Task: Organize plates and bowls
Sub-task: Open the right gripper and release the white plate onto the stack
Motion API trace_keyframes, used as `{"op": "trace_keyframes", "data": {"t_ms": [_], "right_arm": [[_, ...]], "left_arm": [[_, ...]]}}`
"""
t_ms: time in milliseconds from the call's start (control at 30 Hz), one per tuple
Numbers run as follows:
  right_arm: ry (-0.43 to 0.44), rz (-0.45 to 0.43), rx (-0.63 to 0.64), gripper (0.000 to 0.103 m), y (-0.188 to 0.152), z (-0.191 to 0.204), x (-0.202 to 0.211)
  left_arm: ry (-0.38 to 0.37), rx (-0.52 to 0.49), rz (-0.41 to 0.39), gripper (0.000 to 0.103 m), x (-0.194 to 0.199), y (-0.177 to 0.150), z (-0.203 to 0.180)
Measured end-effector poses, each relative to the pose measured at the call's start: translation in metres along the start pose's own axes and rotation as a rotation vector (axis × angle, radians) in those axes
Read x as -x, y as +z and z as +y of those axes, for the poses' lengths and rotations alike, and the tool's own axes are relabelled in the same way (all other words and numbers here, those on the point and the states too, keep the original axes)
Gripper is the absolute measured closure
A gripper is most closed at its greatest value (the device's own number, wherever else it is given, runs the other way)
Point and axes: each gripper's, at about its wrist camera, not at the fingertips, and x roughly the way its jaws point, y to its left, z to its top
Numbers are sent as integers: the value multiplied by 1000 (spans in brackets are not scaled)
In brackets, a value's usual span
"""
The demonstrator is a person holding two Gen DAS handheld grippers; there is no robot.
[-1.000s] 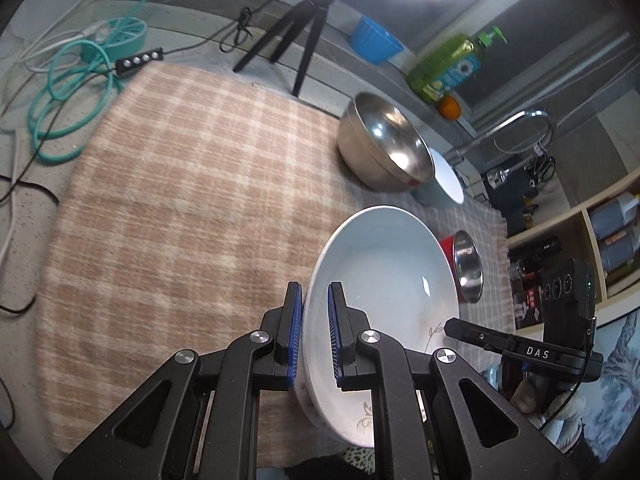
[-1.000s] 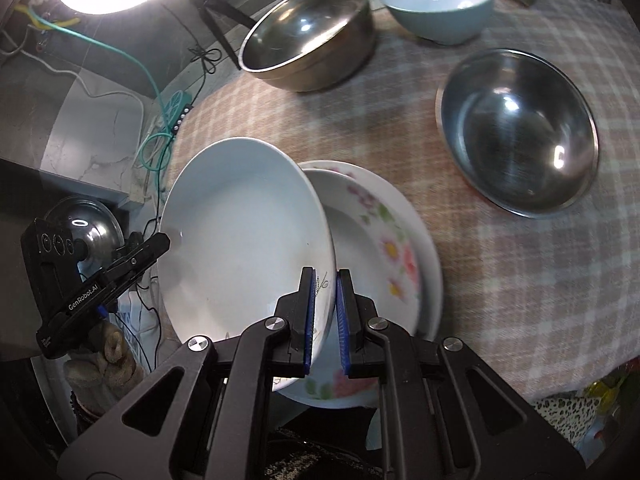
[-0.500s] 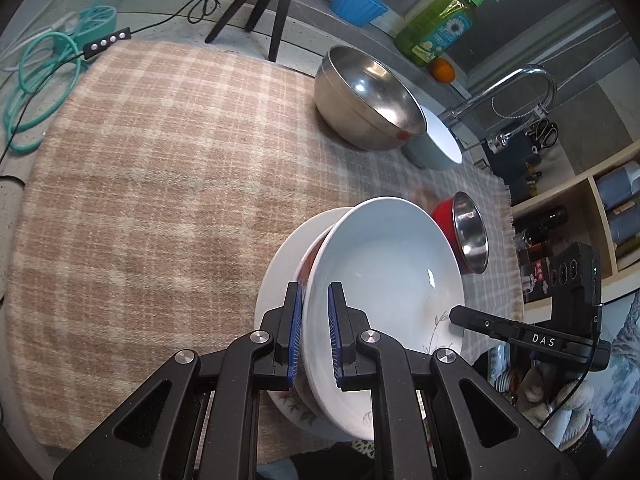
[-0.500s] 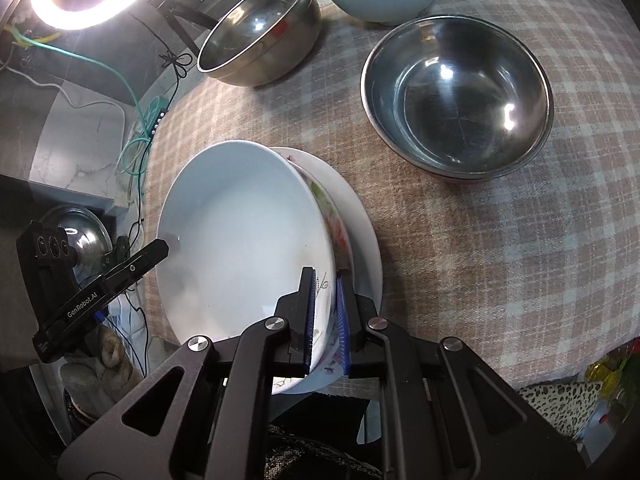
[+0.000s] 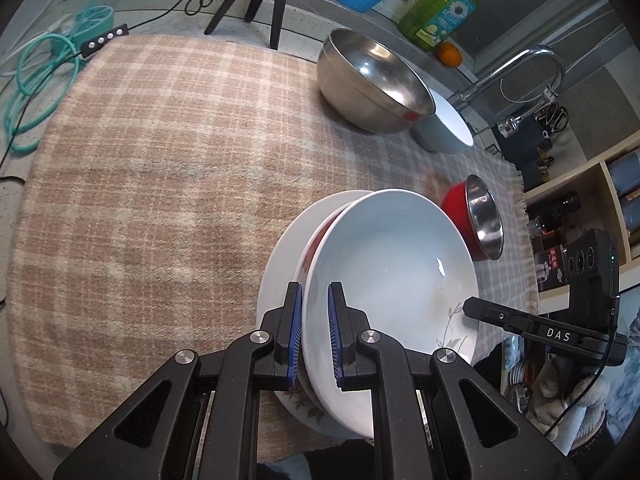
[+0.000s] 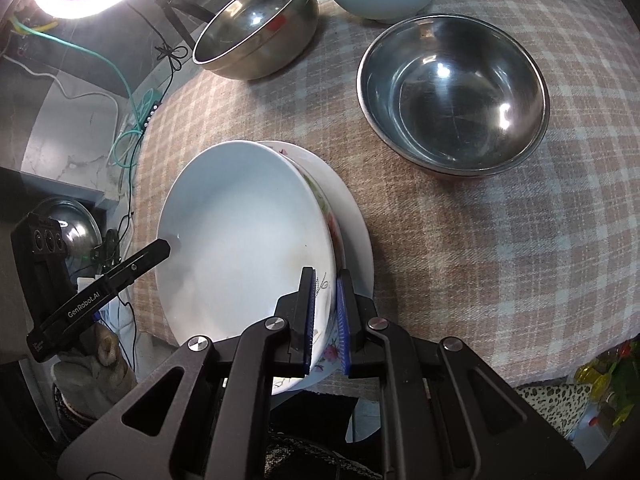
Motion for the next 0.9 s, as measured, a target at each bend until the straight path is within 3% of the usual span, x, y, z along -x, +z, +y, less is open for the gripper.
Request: {"op": "trace_keyframes", "data": {"t_ms": [900], "right_arm": [[-141, -19, 157, 89, -4, 20, -2]], "left_arm": [[108, -99, -7, 92, -4, -1, -14]]}}
